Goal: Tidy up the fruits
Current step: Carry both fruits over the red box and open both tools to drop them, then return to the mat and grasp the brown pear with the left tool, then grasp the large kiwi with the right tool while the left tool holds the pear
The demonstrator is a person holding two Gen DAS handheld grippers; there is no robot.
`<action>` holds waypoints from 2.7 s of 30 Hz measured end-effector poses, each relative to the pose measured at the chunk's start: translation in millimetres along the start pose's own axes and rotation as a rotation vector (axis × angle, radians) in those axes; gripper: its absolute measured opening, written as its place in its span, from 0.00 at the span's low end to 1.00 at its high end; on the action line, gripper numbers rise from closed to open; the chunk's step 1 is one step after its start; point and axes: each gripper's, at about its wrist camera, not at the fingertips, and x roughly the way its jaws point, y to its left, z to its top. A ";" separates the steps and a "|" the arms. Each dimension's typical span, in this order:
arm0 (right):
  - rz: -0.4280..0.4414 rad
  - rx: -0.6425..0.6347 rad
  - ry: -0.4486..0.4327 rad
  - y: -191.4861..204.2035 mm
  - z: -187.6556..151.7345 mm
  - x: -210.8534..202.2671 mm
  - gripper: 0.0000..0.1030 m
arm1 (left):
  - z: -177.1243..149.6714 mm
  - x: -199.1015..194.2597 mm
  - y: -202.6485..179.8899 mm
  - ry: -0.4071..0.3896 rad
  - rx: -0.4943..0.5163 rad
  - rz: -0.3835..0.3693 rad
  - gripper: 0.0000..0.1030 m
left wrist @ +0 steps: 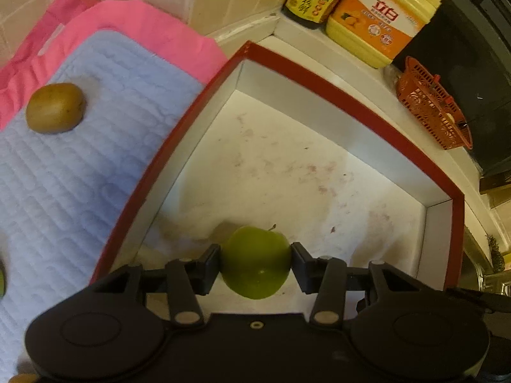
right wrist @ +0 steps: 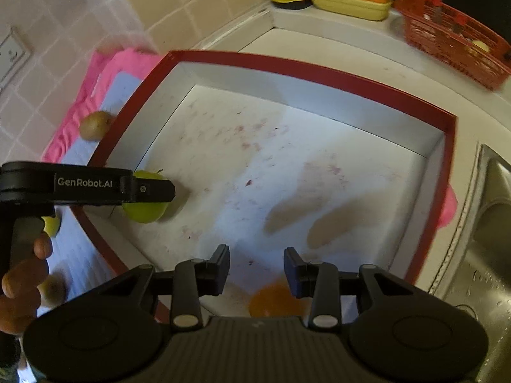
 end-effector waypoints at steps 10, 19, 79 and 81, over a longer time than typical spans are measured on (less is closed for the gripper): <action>0.011 -0.021 -0.120 -7.9 7.0 -48.8 0.58 | -5.5 -54.7 7.9 -0.125 -0.033 -0.038 0.76; 0.060 -0.071 -0.180 7.8 4.5 -78.8 0.63 | -64.4 -122.9 31.3 -0.277 -0.133 -0.033 0.76; 0.293 -0.632 -0.001 287.8 -86.4 76.6 0.67 | -338.8 -187.3 202.7 -0.344 -0.558 0.594 0.47; 0.297 -0.627 -0.010 285.9 -87.0 75.5 0.67 | -338.8 -187.5 201.0 -0.347 -0.557 0.597 0.47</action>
